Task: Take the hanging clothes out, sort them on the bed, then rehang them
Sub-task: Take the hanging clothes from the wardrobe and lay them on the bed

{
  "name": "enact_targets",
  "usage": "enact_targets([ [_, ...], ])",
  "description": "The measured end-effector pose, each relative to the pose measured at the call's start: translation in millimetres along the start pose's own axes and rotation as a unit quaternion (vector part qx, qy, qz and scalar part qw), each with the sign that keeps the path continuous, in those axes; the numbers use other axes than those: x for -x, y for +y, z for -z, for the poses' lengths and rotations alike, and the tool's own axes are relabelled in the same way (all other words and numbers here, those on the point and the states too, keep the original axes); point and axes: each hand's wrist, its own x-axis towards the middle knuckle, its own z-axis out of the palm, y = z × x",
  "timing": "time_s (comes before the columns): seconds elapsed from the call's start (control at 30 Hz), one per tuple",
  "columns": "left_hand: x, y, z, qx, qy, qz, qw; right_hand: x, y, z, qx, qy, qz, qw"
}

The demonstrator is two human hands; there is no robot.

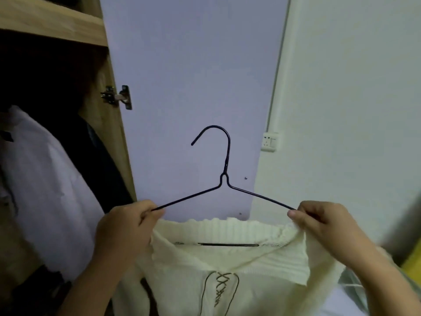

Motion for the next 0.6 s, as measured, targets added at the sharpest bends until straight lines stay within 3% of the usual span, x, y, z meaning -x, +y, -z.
enact_targets([
  [0.13, 14, 24, -22, 0.113, -0.050, -0.036, 0.992, 67, 18, 10, 0.034, 0.108, -0.060, 0.992],
  [0.3, 34, 68, -59, 0.155, -0.131, -0.087, 0.975, 152, 38, 33, 0.098, 0.201, -0.128, 0.966],
  [0.6, 114, 198, -121, 0.218, -0.287, -0.185, 0.914, 326, 60, 100, 0.202, 0.339, -0.287, 0.873],
])
